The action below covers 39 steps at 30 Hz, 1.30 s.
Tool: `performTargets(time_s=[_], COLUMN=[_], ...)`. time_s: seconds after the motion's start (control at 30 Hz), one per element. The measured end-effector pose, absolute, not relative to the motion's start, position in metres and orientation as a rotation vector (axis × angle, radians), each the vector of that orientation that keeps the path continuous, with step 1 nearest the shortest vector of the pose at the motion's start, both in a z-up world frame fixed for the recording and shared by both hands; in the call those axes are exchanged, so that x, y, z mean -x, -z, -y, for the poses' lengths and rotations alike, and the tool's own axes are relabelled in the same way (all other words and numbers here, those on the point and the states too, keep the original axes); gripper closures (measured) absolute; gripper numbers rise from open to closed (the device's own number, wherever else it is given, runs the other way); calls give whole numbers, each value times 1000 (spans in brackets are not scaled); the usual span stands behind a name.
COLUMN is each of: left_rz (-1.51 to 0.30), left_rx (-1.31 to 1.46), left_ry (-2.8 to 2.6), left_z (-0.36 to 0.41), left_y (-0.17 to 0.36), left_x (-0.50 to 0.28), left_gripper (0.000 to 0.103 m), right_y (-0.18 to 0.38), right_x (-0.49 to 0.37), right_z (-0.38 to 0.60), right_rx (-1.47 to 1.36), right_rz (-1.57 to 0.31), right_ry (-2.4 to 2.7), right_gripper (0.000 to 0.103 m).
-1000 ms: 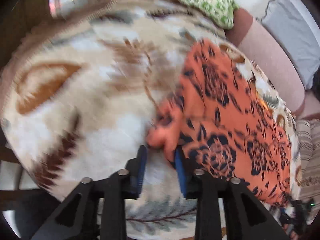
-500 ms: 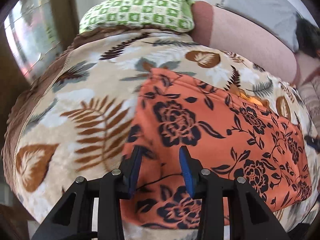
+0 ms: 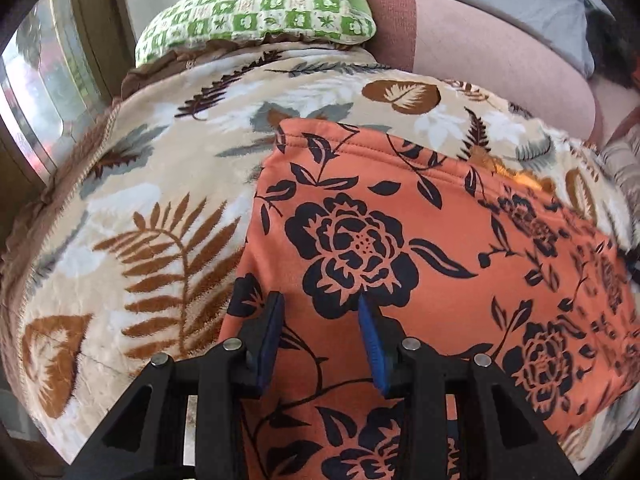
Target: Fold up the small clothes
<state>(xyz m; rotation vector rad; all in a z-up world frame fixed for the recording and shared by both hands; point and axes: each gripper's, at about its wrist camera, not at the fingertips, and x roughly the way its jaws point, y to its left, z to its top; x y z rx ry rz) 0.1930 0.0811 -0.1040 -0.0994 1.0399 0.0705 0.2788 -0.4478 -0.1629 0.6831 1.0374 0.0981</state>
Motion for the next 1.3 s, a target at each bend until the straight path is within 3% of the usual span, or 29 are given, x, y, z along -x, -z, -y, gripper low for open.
performTargets(time_s=[0.1, 0.2, 0.43, 0.5, 0.53, 0.57, 0.6, 0.73, 0.8, 0.83, 0.87, 0.9, 0.93, 1.0, 1.17, 1.3], left_rz=[-1038, -1035, -1012, -1003, -998, -996, -995, -1019, -1052, -1073, -1085, -1084, -1073, -1069, -1144, -1122], left_rx=[177, 191, 134, 155, 178, 202, 222, 199, 208, 214, 215, 203, 191, 145, 271, 172], left_ry=[-67, -67, -65, -66, -62, -58, -55, 8, 45, 38, 27, 25, 26, 17, -96, -96], left_z=[-95, -101, -109, -118, -125, -132, -138, -139, -135, -134, -133, -130, -128, -121, -149, -139], left_y=[99, 94, 85, 82, 81, 81, 80, 85, 92, 95, 97, 96, 94, 93, 122, 118], left_x=[-193, -195, -214, -218, -219, -221, -223, -240, -254, -263, -269, -276, -278, -286, -298, -294], left_gripper=[64, 64, 62, 57, 55, 49, 47, 47, 47, 51, 69, 83, 85, 98, 100, 100], right_y=[157, 127, 123, 128, 129, 127, 126, 135, 138, 140, 141, 138, 132, 120, 141, 147], right_x=[-268, -270, -288, -289, -289, -287, -285, -289, -291, -292, -293, -292, -290, -286, -291, -284], right_z=[462, 447, 404, 397, 395, 396, 397, 402, 398, 396, 392, 389, 383, 380, 418, 430], right_rx=[-749, -548, -275, -290, -306, -315, -323, -366, -398, -401, -389, -359, -315, -274, -464, -558], right_rz=[-1006, -978, -1085, -1106, -1106, -1096, -1082, -1115, -1118, -1131, -1145, -1141, -1130, -1098, -1069, -1049], right_ry=[-50, -73, -133, -149, -165, -162, -159, -155, -199, -211, -210, -207, -210, -212, -86, -101], right_gripper=[90, 90, 84, 65, 41, 25, 25, 25, 31, 56, 77, 77, 79, 80, 81, 80])
